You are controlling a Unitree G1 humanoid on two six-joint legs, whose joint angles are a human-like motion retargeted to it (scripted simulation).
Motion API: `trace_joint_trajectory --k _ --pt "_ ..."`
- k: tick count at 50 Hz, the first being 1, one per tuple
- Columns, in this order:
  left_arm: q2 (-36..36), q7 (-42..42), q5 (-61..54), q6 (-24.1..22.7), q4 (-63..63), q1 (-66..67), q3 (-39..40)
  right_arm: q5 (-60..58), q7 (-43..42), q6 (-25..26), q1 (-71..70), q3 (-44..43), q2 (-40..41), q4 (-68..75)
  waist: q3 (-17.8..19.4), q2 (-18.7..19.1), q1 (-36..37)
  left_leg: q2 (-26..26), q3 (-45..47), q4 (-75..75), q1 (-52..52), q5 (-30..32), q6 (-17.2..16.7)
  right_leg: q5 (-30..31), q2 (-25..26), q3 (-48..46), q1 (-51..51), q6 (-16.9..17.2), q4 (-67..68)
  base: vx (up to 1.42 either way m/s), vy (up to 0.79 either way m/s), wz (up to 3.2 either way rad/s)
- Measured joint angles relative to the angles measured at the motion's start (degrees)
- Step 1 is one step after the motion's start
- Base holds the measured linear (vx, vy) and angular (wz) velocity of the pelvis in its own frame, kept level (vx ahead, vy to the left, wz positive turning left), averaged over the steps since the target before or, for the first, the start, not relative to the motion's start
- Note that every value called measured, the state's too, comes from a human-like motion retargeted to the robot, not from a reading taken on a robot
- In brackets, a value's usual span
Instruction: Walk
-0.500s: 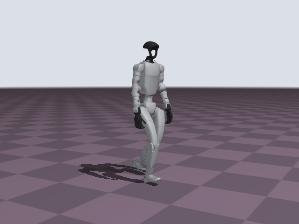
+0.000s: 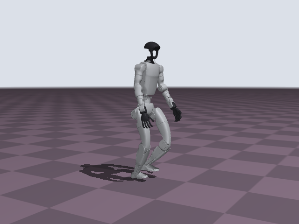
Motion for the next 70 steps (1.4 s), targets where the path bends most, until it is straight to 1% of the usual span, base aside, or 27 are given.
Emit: trace_joint_trajectory --k 3,5,11,14,17,20,23,25,29,35,38,41,42,43,44,45,47,48,50,52,53,55,57,61,64,67,70 --pt "-0.01 -0.11 0.66 -0.07 1.48 0.33 -0.14 -0.15 0.28 -0.47 0.56 0.77 0.87 -0.37 -0.03 -1.7 -1.37 -4.24 0.29 -7.79 2.43 0.96 -0.04 -2.4 -2.0 1.1 1.63 0.35 1.2 0.28 0.03 0.0" --pt "-0.12 -0.36 1.42 0.05 2.88 0.89 -0.19 -0.15 0.62 -0.75 1.2 1.04 1.42 -0.32 -0.06 -2.14 -2.08 -5.62 0.31 -10.96 4.89 1.11 0.32 -3.24 -2.5 1.75 3.11 0.39 1.25 0.24 0.05 -0.05" --pt "-1.07 -1.99 3.52 1.16 7.61 3.1 -0.21 -0.11 1.97 -0.91 3.76 0.56 2.22 0.68 -0.45 -4.65 -4.04 -10.6 1.05 -18.42 11.81 -0.34 3.47 -6.36 -6.57 3.26 4.65 0.99 5.57 0.19 0.06 0.01" --pt "-1.59 -2.63 4.29 1.76 9.3 4.1 -0.46 -0.4 2.59 -0.7 4.82 0.1 2.32 1.31 0.08 -7.21 -4.99 -14.69 1.78 -21.36 15.0 -0.2 4.56 -8.21 -10.73 4.33 2.99 2.19 13.66 0.16 0.04 0.08" --pt "-1.82 -3.21 4.76 2.34 10.31 4.66 -1.13 -0.37 3.13 -0.33 5.5 -0.3 2.31 1.93 1.05 -11.03 -6.45 -20.38 2.29 -24.11 17.94 0.29 5.42 -7.99 -17.53 5.24 -0.57 3.97 26.21 0.17 0.02 0.17" --pt "-1.57 -3.33 5.19 2.92 10.87 4.59 -1.87 0.29 3.25 0.02 5.54 -0.74 2.44 2.58 1.85 -13.48 -7.92 -24.18 1.99 -27.71 20.96 1.19 5.72 -7.18 -23.81 5.11 -5.53 3.5 36.43 0.2 0.01 0.08" --pt "-1.32 -3.06 5.4 3.17 10.71 4.33 -2.22 1.03 3.01 0.28 5.53 -1.37 2.57 3.07 2.31 -13.71 -8.92 -24.8 0.98 -31.08 23.88 1.87 5.63 -6.22 -25.53 5.21 -11.08 2.85 38.44 0.24 0.0 0.03" --pt "-1.21 -2.88 5.5 3.07 10.27 4.19 -2.39 1.4 2.82 0.48 5.66 -1.83 2.58 3.31 2.52 -13.24 -9.31 -24.15 0.24 -32.63 25.66 1.97 5.55 -5.82 -25.37 4.9 -14.34 2.82 35.81 0.29 -0.02 -0.01" --pt "-0.97 -2.72 5.92 2.04 8.93 3.87 -2.77 2.38 2.56 0.99 6.28 -3.16 2.63 3.89 2.38 -11.55 -9.1 -21.41 -1.23 -35.22 28.62 1.85 5.4 -3.62 -22.41 4.02 -19.05 4.35 23.16 0.34 -0.05 -0.1" --pt "-0.56 -2.89 6.61 0.53 7.47 3.42 -3.69 3.75 2.3 1.35 6.85 -5.26 2.56 4.7 -0.45 -9.3 -7.16 -18.35 -2.52 -37.98 29.63 1.56 4.51 1.65 -16.82 3.92 -23.1 7.16 2.92 0.42 -0.09 -0.17" --pt "-0.75 -2.93 6.68 0.3 7.56 4.2 -3.66 4.43 1.91 1.23 7.55 -5.85 2.68 5.01 -0.92 -9.14 -6.53 -17.37 -3.07 -34.72 30.76 0.53 3.29 3.72 -16.14 4.36 -23.94 7.35 5.28 0.45 -0.13 -0.03" --pt "-1.01 -3.31 6.41 0.25 8.39 5.36 -3.23 5.12 1.56 0.97 8.1 -6.23 2.66 5.29 -0.93 -7.7 -6.21 -14.55 -3.97 -28.31 32.31 0.5 1.25 5.87 -14.29 3.31 -21.85 6.18 9.43 0.49 -0.15 0.03" --pt "-1.11 -3.43 6.23 0.35 8.77 5.91 -3.05 5.19 1.42 0.88 8.3 -6.23 2.73 5.33 -1.03 -6.44 -5.91 -12.5 -4.09 -24.13 31.96 0.6 0.03 6.53 -12.7 2.52 -21.24 5.46 10.98 0.46 -0.15 -0.17" --pt "-1.18 -3.74 5.9 0.47 9.29 6.3 -2.82 5.26 1.31 0.75 8.3 -6.13 2.6 5.39 -1.18 -3.42 -5.55 -8.41 -4.71 -18.59 31.0 0.85 -1.87 7.82 -9.22 0.29 -19.16 4.22 9.85 0.46 -0.15 -0.24" --pt "-1.16 -3.93 5.64 0.63 9.72 6.82 -2.66 5.24 1.25 0.67 8.33 -5.96 2.63 5.33 -1.38 -1.67 -5.11 -6.06 -5.4 -13.78 30.23 2.89 -3.93 7.94 -6.83 -0.76 -18.31 3.21 10.6 0.47 -0.14 -0.32" --pt "-1.1 -4.05 5.4 0.8 10.1 7.4 -2.54 5.19 1.2 0.61 8.39 -5.76 2.75 5.22 -1.61 -0.55 -4.62 -4.58 -6.12 -9.33 29.57 5.83 -6.08 7.47 -5.0 -1.21 -18.07 2.33 12.28 0.44 -0.14 -0.36" --pt "-1.11 -4.92 4.77 1.18 10.6 7.9 -2.34 5.08 1.33 0.64 7.77 -5.11 2.09 4.78 -2.46 4.48 -3.61 3.1 -7.67 1.35 25.26 13.53 -10.25 9.03 1.7 -3.87 -14.52 -0.33 7.16 0.41 -0.14 -0.31" --pt "-1.11 -5.2 4.57 1.36 10.48 8.12 -2.39 4.96 1.35 0.62 7.45 -4.78 1.73 4.4 -2.58 5.86 -3.06 5.75 -7.93 6.21 23.12 17.68 -11.27 9.19 3.74 -4.28 -13.24 -1.31 5.9 0.41 -0.13 -0.22" --pt "-0.96 -5.49 4.17 1.62 9.77 8.06 -2.49 4.73 1.03 0.58 6.49 -4.27 0.84 3.59 -2.62 7.61 -1.96 10.59 -8.03 14.78 18.25 22.92 -10.97 9.28 6.82 -4.45 -10.43 -2.73 3.09 0.43 -0.12 -0.17" --pt "-0.87 -5.08 3.99 1.47 8.76 8.07 -2.66 4.4 0.39 0.43 5.9 -3.65 0.13 2.87 -2.33 7.98 -0.66 13.87 -7.28 21.14 14.1 21.67 -8.15 7.64 8.08 -3.94 -8.47 -3.32 3.71 0.47 -0.12 -0.12" --pt "-0.55 -4.87 3.69 1.59 7.93 7.22 -2.56 4.22 0.23 0.56 4.77 -3.65 -0.56 2.49 -2.18 7.53 -0.13 14.3 -7.34 22.87 11.0 20.62 -6.49 7.84 8.38 -3.19 -6.16 -3.37 0.67 0.5 -0.12 -0.04" --pt "-0.15 -4.13 3.07 1.4 6.36 6.26 -2.15 3.74 -0.18 0.57 3.26 -3.2 -1.45 1.88 -1.78 6.74 1.08 14.16 -6.78 24.49 6.3 16.28 -3.7 7.0 8.66 -1.85 -2.55 -3.15 -2.05 0.51 -0.09 -0.07" --pt "0.2 -3.14 2.26 0.94 4.82 5.63 -1.49 3.25 -0.52 0.4 2.03 -2.71 -1.96 1.13 -1.22 5.53 1.99 12.08 -5.46 22.42 2.54 11.48 -1.84 5.26 8.03 -0.52 0.58 -2.61 -2.98 0.53 -0.05 -0.13" --pt "0.82 -1.06 0.6 -0.35 3.12 4.83 -0.36 3.24 -1.03 -0.31 0.22 -1.89 -1.94 -0.75 -0.19 2.74 2.59 5.77 -2.28 10.43 -3.26 5.61 -1.25 1.19 5.57 1.64 6.17 -1.41 -4.2 0.54 -0.02 -0.12" --pt "1.02 0.09 -0.26 -1.03 3.66 4.3 0.35 3.64 -1.54 -1.01 -0.5 -1.36 -1.23 -1.93 -0.15 0.44 1.95 0.64 0.08 -3.2 -6.3 5.45 -2.84 -1.57 2.95 2.45 9.4 -0.77 -5.59 0.54 0.0 -0.03" --pt "1.21 0.64 -0.19 -1.21 5.13 3.89 0.92 3.4 -1.69 -1.32 -0.6 -0.91 -0.32 -2.72 -1.23 -1.43 0.44 -3.92 1.8 -18.53 -8.05 7.38 -4.64 -2.36 1.1 2.32 12.14 -0.22 -8.68 0.52 0.04 0.16" --pt "1.45 0.71 0.52 -0.96 6.96 3.97 1.41 2.84 -1.36 -1.3 0.17 -0.62 0.53 -2.79 -2.65 -3.01 -1.07 -6.88 3.57 -30.53 -7.38 9.76 -5.19 -3.18 -0.08 2.17 13.9 0.03 -9.6 0.51 0.05 0.14"
